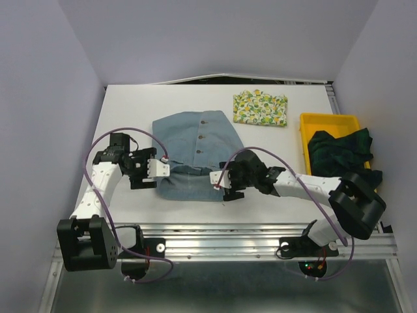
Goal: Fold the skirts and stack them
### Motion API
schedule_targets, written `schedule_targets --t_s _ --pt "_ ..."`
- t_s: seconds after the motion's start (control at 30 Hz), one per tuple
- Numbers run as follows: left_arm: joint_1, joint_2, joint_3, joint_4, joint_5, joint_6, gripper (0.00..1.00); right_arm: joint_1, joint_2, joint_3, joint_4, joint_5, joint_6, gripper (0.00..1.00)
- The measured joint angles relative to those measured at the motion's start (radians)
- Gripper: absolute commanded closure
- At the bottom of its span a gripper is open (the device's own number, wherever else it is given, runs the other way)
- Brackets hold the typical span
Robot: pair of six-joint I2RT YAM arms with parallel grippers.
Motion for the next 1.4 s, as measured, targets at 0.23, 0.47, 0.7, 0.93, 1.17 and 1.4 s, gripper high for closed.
schedule_targets --t_s 0.23,0.47,0.7,0.93,1.17,1.4 --pt "-0.071 0.000 -0.064 0.022 0.002 0.106 0.02 0.053 0.039 -0.003 0.008 -0.041 -0.127 0.14" --pt "-0.216 0.003 -0.170 0.076 -0.027 0.111 0.21 0.059 0.040 -0.034 0.026 -0.042 -0.169 0.43" --pt "-0.236 0.062 -0.177 0.113 -0.053 0.084 0.56 0.059 0.034 -0.072 0.045 -0.043 -0.196 0.93" --pt "-0.213 0.019 -0.169 0.129 -0.059 0.035 1.00 0.059 -0.061 -0.113 0.040 -0.003 -0.179 0.99" --pt "-0.035 -0.060 -0.019 0.084 0.014 -0.070 1.00 0.055 -0.229 -0.108 0.030 0.105 -0.060 0.99" --pt "0.114 -0.062 0.153 -0.014 0.144 -0.065 1.00 0.014 -0.268 0.061 0.007 0.146 0.053 0.99"
